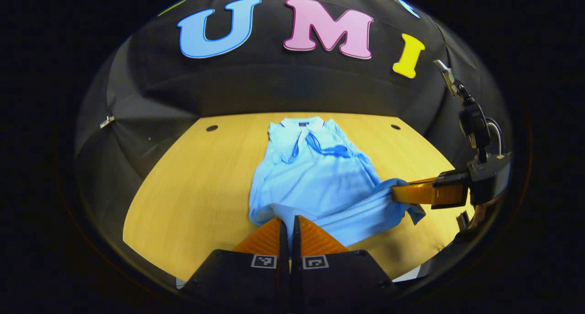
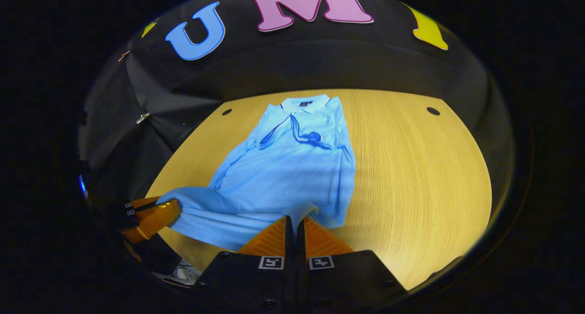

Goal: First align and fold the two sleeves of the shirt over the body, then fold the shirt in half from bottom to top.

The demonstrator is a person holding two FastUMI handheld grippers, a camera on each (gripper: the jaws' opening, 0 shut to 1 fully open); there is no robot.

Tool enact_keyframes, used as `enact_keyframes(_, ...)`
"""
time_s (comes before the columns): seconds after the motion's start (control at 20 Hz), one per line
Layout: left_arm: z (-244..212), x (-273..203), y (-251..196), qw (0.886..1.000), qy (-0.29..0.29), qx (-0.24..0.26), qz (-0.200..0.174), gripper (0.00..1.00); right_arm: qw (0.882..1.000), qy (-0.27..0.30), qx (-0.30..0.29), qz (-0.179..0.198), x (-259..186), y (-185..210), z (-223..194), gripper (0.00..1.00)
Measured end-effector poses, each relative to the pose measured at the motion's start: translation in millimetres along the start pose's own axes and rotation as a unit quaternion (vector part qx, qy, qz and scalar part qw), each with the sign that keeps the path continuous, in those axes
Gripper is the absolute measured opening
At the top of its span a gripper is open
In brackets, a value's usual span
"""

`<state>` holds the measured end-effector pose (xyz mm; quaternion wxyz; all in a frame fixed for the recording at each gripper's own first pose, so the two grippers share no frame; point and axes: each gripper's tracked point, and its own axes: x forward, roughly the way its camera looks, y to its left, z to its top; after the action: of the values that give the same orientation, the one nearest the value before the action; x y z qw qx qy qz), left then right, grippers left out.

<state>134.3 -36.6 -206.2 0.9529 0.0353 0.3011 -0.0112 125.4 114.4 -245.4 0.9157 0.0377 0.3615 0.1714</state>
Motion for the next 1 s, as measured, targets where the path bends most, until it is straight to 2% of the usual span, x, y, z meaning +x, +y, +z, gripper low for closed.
enact_keyframes(0.15, 42.8, 21.4, 5.3, 1.0, -0.015, -0.021, 0.012, 0.06, 1.0, -0.022, -0.007, 0.008, 14.9, -4.1, 44.1, 0.05)
enact_keyframes(0.45, 113.8, 83.5, 7.8, 0.998, -0.028, -0.049, -0.007, 0.06, 0.998, -0.061, -0.016, 0.016, 60.2, -17.8, 128.3, 0.05)
enact_keyframes(0.55, 141.0, 103.3, 13.6, 0.998, -0.042, -0.044, -0.007, 0.06, 0.997, -0.076, -0.029, 0.015, 72.0, -22.1, 151.3, 0.05)
enact_keyframes(0.6, 152.7, 114.4, 18.6, 0.998, -0.048, -0.041, -0.004, 0.11, 0.996, -0.081, -0.032, 0.016, 79.0, -24.3, 160.9, 0.05)
enact_keyframes(0.65, 164.7, 127.8, 22.4, 0.998, -0.051, -0.039, -0.002, 0.06, 0.996, -0.085, -0.032, 0.017, 87.6, -25.2, 170.0, 0.05)
enact_keyframes(1.0, 202.6, 204.6, 43.5, 0.998, -0.055, -0.015, 0.013, 0.06, 0.995, -0.1, -0.029, 0.01, 153.7, -44.0, 218.0, 0.05)
